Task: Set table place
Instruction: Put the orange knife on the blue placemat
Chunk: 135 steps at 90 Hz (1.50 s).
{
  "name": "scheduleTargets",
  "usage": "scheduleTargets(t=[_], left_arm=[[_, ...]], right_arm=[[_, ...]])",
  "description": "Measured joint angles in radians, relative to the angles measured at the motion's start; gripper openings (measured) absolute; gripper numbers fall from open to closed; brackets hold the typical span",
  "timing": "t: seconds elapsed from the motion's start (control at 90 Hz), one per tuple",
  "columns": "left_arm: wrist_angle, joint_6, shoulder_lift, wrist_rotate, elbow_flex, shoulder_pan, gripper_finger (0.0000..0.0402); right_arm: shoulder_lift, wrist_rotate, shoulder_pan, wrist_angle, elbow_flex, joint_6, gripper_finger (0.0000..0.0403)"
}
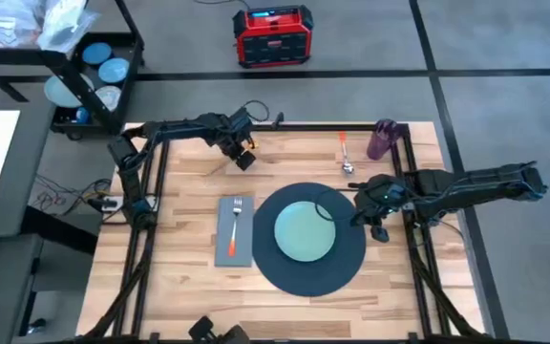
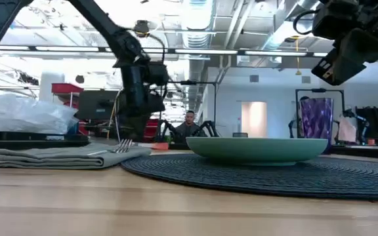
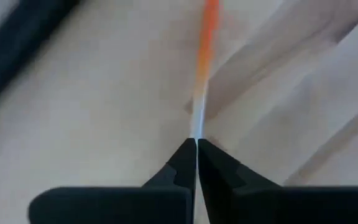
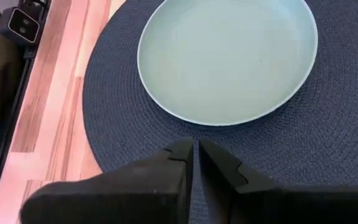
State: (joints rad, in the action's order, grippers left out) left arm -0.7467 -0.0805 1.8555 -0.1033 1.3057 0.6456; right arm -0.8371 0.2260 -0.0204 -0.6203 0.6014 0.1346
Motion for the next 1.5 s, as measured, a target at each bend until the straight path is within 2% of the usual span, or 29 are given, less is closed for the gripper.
scheduleTargets(t=[0.233, 0.5, 0.678, 0.889, 1.1, 1.256, 1.433, 1.5], left_arm=[[-0.071, 0.068, -0.002, -0.012, 0.128, -0.006, 0.0002], [-0.065, 0.088, 0.018, 0.021, 0.12, -0.006, 0.0004], [-0.066, 0.142, 0.11, 0.088, 0.12, -0.009, 0.0046], [-0.052, 0.158, 0.196, 0.089, 0.163, -0.031, 0.0106], [0.012, 0.125, 0.224, 0.085, 0.191, -0.037, 0.0128], [0.023, 0.065, 0.225, 0.044, 0.19, -0.03, 0.0109], [0.023, 0.027, 0.238, 0.039, 0.19, -0.015, 0.0025], [0.025, 0.033, 0.252, 0.038, 0.19, -0.014, 0.0012]], right_arm=[[0.0, -0.015, 0.0, -0.006, 0.0, 0.0, 0.0016], [0.0, 0.035, 0.0, -0.016, 0.0, -0.011, 0.0016], [0.0, 0.038, 0.0, -0.017, 0.0, -0.011, 0.0016], [0.0, 0.039, 0.0, -0.017, 0.0, -0.011, 0.0016], [0.0, 0.042, -0.004, -0.019, 0.0, -0.01, 0.0016], [0.0, 0.042, -0.033, -0.019, 0.0, -0.004, 0.0016], [0.0, 0.038, -0.074, -0.009, 0.0, 0.023, 0.0016], [0.0, 0.037, -0.086, -0.001, 0.0, 0.033, 0.0016]])
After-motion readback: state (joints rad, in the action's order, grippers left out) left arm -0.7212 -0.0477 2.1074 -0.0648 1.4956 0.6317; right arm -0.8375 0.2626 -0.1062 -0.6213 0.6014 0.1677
